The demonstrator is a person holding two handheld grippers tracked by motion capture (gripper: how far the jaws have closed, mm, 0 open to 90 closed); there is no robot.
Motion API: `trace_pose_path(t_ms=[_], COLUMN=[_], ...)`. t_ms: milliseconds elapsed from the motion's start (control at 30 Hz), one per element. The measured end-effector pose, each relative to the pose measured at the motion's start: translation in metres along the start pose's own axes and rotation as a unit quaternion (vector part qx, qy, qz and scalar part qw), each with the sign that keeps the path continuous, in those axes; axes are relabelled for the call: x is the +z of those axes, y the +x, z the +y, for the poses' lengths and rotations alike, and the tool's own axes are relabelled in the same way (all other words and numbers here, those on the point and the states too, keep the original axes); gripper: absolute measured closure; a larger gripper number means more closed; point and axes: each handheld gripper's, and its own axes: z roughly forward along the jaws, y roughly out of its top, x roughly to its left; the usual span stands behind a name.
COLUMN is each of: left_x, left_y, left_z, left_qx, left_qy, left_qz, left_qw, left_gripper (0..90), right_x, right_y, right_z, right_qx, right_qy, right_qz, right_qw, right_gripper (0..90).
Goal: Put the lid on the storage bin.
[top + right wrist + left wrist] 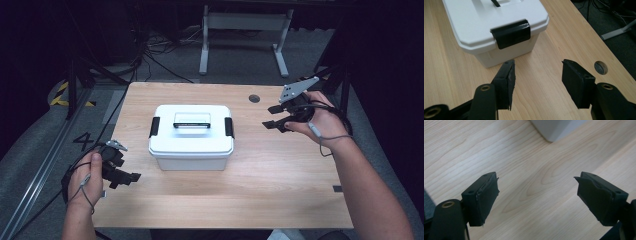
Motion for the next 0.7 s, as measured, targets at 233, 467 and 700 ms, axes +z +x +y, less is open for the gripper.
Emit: trace_pose_path(t_ms=[233,467,700], left_x=[-0.001,0.001,0.000], left_y=[0.002,0.005,0.004], left_z=[-0.005,-0.011,-0.019], left_qx=[-0.010,-0.019,-0.024], left_qy=[-0.005,0.012,0.004], left_qz=[-0.004,0.021,0.011], left_qw=[0.9999,0.9995,0.9996], left_gripper=[17.8,17.5,17.1], right_x=[0.001,0.009,0.028], right_y=[-0.007,-0.011,-0.012], right_z=[-0.019,-0.033,-0.059], right_qx=[0.013,0.018,0.043], right_qy=[0.004,0.007,0.000], right_qz=[-0.004,-0.008,0.007], right_qw=[0.9999,0.9998,0.9991], right_gripper=[43.6,42.7,42.8])
